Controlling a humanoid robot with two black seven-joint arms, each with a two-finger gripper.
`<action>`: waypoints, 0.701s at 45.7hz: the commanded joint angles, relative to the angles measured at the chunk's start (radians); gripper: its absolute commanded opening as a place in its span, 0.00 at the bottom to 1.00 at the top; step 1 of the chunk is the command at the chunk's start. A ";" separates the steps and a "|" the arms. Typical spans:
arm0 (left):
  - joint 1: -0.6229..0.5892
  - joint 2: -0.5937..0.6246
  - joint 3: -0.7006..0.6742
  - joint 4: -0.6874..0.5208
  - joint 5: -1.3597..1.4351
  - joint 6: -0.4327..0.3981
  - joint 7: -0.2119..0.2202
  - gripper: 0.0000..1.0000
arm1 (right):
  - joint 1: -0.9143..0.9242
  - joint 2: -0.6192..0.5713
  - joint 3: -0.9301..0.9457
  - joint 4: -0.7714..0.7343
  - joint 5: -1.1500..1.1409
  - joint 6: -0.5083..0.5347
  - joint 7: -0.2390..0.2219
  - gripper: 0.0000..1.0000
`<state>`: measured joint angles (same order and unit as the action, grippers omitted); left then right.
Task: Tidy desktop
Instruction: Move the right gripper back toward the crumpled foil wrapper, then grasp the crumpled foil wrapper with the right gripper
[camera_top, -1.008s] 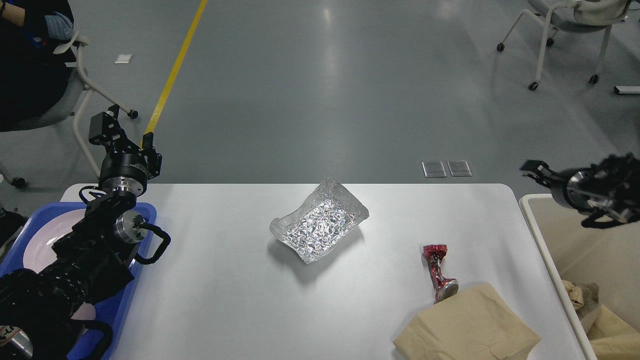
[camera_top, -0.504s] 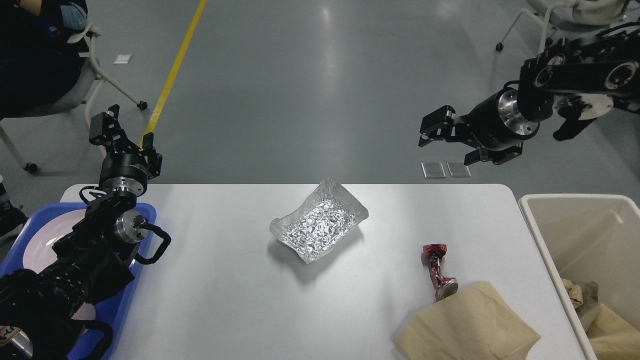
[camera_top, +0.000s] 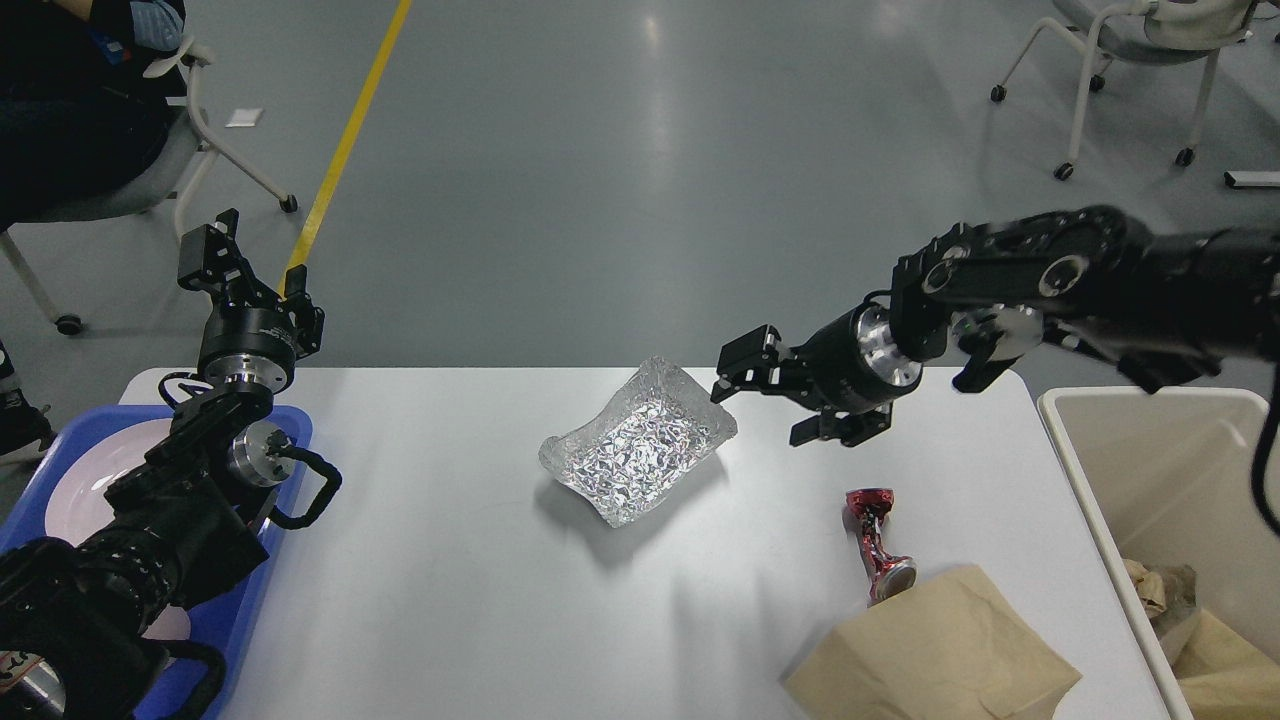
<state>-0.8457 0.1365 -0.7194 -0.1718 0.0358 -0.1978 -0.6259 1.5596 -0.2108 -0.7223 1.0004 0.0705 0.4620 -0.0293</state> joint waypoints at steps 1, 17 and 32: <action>0.000 0.000 0.000 0.000 0.000 0.000 0.000 0.96 | -0.199 0.079 0.089 -0.147 -0.003 -0.094 0.000 1.00; -0.001 0.000 0.000 0.000 0.000 0.000 0.000 0.96 | -0.421 0.251 0.190 -0.376 -0.020 -0.203 0.000 1.00; 0.000 0.000 0.000 0.000 0.001 0.000 0.000 0.96 | -0.538 0.363 0.175 -0.569 -0.021 -0.362 0.002 0.98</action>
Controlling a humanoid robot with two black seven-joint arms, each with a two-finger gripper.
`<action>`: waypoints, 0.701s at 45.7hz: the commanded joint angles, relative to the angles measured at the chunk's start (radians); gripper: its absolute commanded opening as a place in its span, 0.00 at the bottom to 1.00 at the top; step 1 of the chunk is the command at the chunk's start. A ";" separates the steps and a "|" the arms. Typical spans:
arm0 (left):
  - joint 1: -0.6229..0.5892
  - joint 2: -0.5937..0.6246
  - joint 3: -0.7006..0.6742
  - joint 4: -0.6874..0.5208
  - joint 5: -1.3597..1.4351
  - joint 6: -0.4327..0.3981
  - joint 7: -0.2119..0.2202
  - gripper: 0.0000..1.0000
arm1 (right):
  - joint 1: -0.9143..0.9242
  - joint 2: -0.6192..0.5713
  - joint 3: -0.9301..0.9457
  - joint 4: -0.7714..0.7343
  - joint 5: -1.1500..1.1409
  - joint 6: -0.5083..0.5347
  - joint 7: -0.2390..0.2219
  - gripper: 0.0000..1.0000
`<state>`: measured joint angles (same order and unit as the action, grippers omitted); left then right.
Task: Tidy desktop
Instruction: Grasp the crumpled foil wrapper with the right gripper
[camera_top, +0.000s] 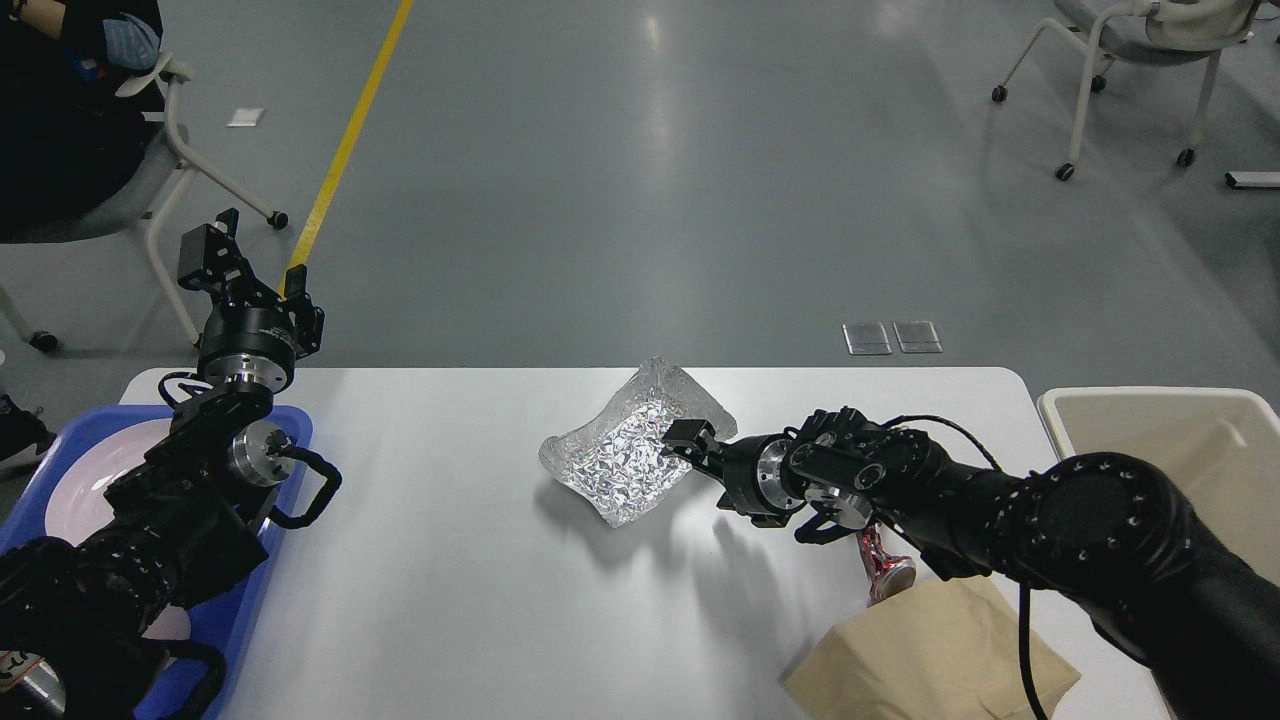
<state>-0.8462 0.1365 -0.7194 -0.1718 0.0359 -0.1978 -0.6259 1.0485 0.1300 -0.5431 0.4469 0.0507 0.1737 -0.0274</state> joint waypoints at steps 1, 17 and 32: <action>0.001 0.000 0.000 0.000 -0.001 0.000 0.000 0.96 | -0.033 0.026 -0.006 -0.017 -0.003 -0.091 0.000 0.98; 0.001 0.000 0.000 0.000 0.001 0.000 0.000 0.96 | -0.053 0.039 -0.074 -0.016 -0.080 -0.211 -0.003 0.72; -0.001 0.000 0.000 0.000 0.001 0.000 0.000 0.96 | -0.053 0.037 -0.087 -0.016 -0.081 -0.224 -0.005 0.38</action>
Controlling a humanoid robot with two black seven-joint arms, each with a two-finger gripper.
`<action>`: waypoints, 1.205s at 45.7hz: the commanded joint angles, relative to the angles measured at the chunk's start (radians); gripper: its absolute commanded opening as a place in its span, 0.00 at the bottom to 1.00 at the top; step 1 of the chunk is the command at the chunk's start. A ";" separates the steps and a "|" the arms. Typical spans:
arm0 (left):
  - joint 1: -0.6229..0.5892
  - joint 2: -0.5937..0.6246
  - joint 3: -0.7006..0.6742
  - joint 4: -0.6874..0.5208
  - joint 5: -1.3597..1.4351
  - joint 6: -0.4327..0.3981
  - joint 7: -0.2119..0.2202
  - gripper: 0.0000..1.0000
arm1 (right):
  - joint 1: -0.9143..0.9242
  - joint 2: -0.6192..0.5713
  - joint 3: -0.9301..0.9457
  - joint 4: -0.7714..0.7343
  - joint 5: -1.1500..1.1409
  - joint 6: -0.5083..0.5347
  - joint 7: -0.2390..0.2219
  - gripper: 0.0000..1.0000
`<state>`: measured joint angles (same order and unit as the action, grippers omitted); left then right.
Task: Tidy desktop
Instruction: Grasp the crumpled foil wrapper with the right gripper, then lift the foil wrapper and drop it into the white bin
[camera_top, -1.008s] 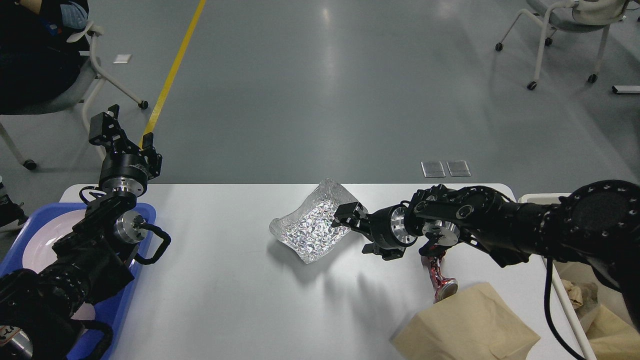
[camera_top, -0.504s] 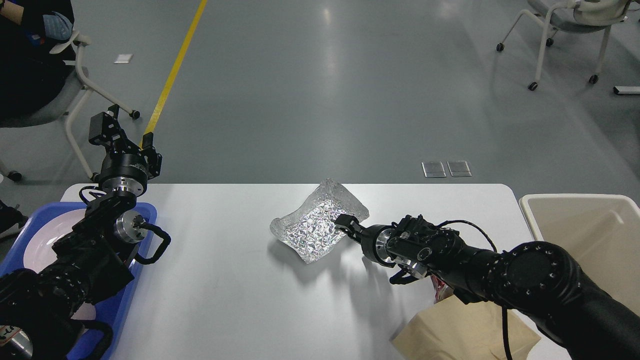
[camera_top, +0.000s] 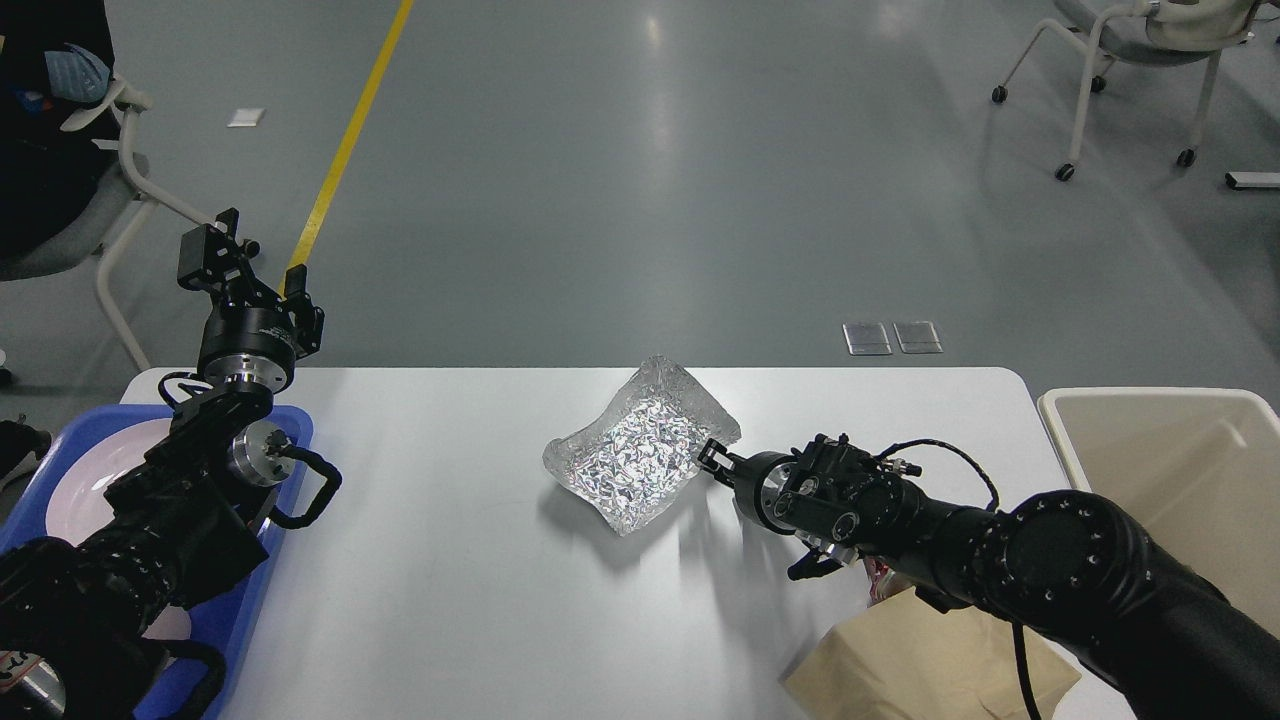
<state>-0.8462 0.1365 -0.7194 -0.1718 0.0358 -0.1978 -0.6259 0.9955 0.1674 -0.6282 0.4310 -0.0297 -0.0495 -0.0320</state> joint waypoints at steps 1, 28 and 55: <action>0.001 0.000 0.000 0.000 -0.001 0.000 0.000 0.96 | 0.000 0.000 -0.002 0.000 -0.001 -0.001 0.000 0.38; -0.001 0.000 0.000 0.000 0.001 0.000 0.000 0.96 | 0.144 -0.123 -0.047 0.201 0.002 0.019 0.000 0.00; 0.001 0.000 0.000 0.000 -0.001 0.000 0.000 0.96 | 0.753 -0.750 -0.031 0.520 0.002 0.557 0.011 0.00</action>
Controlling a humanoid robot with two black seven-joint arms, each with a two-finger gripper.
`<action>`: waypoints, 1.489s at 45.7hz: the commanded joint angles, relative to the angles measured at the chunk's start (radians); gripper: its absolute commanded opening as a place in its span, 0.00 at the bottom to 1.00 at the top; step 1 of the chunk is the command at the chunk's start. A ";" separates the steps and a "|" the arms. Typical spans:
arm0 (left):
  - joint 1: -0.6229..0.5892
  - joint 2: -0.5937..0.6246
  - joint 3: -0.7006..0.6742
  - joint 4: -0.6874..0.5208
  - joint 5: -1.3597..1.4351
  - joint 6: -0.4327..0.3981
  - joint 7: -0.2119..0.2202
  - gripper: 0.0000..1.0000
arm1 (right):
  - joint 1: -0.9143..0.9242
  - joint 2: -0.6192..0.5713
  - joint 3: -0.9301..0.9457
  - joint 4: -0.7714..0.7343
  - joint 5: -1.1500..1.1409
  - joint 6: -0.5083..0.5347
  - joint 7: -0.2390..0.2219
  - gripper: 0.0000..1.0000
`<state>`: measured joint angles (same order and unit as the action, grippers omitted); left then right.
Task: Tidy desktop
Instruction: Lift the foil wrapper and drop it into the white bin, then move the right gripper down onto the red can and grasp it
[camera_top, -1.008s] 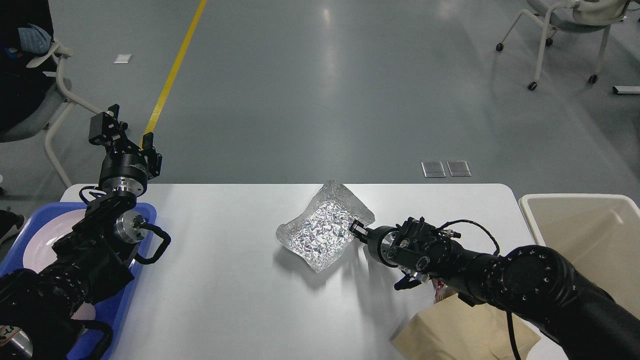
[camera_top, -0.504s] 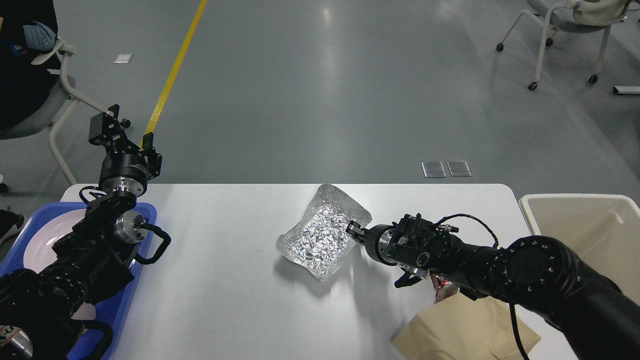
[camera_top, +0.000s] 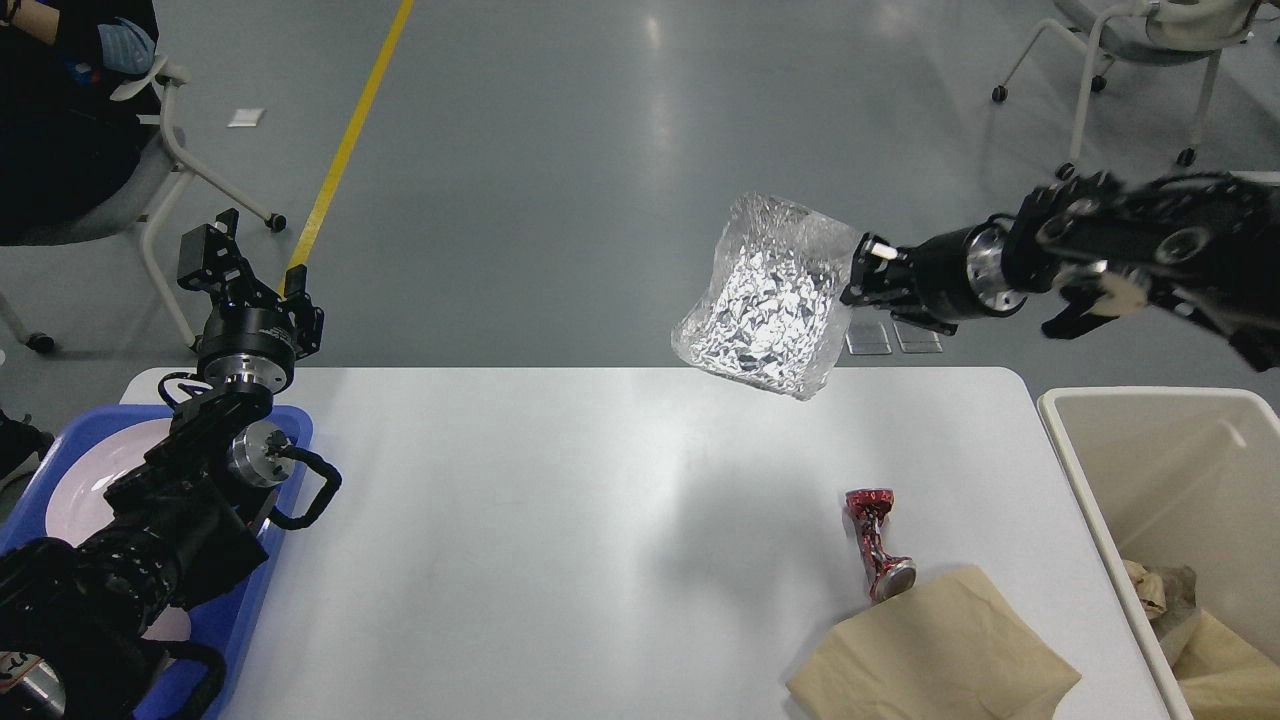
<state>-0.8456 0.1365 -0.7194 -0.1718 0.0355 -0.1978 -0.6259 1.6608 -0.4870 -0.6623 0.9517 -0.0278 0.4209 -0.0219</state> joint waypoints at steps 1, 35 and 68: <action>0.000 0.000 0.000 0.000 0.001 0.000 0.000 0.96 | 0.097 -0.113 0.003 -0.001 0.000 0.090 0.000 0.00; 0.000 0.000 0.000 0.000 0.001 0.000 0.000 0.96 | -0.736 -0.214 -0.019 -0.381 0.114 -0.479 -0.003 0.00; -0.001 0.000 0.000 0.000 0.001 0.000 0.000 0.96 | -0.568 -0.162 -0.230 -0.360 0.183 -0.472 -0.007 1.00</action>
<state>-0.8462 0.1365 -0.7194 -0.1718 0.0362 -0.1979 -0.6259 0.9401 -0.6546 -0.7600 0.4921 0.1599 -0.0525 -0.0291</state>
